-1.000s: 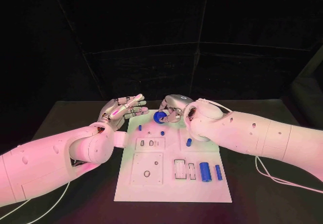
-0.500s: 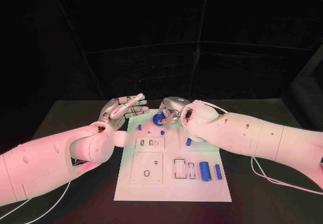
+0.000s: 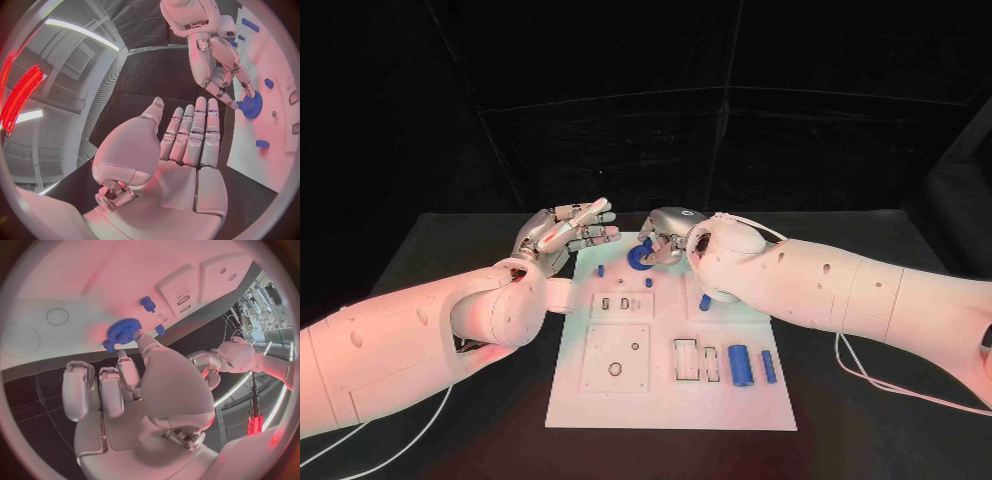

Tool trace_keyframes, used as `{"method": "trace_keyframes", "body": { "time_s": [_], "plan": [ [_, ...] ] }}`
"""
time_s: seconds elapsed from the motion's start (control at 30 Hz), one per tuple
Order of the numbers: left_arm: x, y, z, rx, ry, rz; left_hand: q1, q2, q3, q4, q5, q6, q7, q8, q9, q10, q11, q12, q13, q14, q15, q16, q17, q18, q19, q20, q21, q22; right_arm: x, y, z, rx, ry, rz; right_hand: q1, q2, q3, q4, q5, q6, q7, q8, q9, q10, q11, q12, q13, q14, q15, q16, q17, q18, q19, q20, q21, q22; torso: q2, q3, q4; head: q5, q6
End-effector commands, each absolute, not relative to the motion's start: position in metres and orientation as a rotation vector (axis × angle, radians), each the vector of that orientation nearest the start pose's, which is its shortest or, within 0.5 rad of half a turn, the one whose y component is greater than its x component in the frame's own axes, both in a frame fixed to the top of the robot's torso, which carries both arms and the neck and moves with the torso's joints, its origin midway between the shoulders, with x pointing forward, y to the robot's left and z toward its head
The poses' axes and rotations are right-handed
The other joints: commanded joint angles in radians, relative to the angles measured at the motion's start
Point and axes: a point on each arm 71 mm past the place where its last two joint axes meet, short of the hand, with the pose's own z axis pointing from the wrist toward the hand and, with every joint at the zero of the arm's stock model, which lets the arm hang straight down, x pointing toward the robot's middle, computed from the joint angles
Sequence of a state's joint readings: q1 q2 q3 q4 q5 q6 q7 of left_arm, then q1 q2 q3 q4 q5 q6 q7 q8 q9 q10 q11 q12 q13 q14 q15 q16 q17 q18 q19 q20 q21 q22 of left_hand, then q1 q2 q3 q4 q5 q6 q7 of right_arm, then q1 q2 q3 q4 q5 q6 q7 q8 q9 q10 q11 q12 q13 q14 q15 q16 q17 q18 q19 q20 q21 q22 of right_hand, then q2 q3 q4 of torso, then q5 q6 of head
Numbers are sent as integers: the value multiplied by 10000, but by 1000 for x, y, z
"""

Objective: Assemble the parts on the task board

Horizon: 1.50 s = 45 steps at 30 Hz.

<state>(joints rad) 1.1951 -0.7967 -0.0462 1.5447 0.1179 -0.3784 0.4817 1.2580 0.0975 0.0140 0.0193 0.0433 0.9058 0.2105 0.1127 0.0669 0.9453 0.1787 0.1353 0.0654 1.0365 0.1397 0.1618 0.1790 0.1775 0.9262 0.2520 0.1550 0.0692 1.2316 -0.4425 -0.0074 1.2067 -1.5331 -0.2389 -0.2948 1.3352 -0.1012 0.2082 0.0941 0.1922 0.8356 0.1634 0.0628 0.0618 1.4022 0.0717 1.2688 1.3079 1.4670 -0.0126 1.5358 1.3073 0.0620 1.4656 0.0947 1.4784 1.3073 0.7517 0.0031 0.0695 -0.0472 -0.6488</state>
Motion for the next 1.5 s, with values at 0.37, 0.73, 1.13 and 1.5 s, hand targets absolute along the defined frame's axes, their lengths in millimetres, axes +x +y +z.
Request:
{"method": "trace_keyframes", "body": {
  "time_s": [0.37, 0.73, 1.13, 1.5],
  "plan": [
    [486, 186, -177, -12011, 13113, -16134, 125, -7, 5, -64, 46, 70, -24, -69, -10, 89, -14, -52, -13, 29, 7, -67, 12, 53, 73, 7, -66, -12, 537, -92, -171, -1472, 16247, 5613, -156, 51, -158, 79, 219, 408, 21, 35, 57, 2, 33, 28, 198, 879, 115, 11, 1954, -163, -14, 99, 47, 466, -9, 4, -6, -32, 49],
    [485, 192, -177, -12039, 13054, -16018, 126, -3, -3, -70, 46, 71, -12, -79, -10, 88, -11, -63, -14, 29, 8, -79, 16, 53, 74, 8, -80, -14, 519, -172, -154, -77, 15331, 7087, -72, 79, -188, 48, 452, 673, 4, 117, 94, 9, 19, 40, 210, 870, 110, -8, 1917, -164, -6, 102, 51, 476, -17, 4, -64, -66, 115],
    [484, 193, -176, -12042, 13059, -16022, 126, -2, -5, -72, 46, 74, -15, -80, -10, 91, -11, -64, -13, 30, 8, -81, 17, 54, 75, 8, -84, -14, 517, -262, -153, 1069, 15718, 6735, -12, -37, -253, 1, 445, 717, -15, 111, 89, -6, 4, 17, 196, 875, 100, 3, 1942, -169, 5, 97, 59, 501, -2, 60, -183, -304, 336],
    [485, 192, -177, -12058, 13097, -16027, 126, 0, -8, -74, 46, 80, -19, -80, -9, 97, -11, -65, -12, 32, 8, -84, 19, 54, 77, 8, -88, -14, 524, -302, -160, 2018, 15979, 6533, 98, -72, -267, -57, 466, 685, -23, 73, 73, -18, -6, -3, 184, 873, 90, -2, 1935, -167, -1, 89, 54, 493, -9, 49, -138, -451, 410]
  ]
}}
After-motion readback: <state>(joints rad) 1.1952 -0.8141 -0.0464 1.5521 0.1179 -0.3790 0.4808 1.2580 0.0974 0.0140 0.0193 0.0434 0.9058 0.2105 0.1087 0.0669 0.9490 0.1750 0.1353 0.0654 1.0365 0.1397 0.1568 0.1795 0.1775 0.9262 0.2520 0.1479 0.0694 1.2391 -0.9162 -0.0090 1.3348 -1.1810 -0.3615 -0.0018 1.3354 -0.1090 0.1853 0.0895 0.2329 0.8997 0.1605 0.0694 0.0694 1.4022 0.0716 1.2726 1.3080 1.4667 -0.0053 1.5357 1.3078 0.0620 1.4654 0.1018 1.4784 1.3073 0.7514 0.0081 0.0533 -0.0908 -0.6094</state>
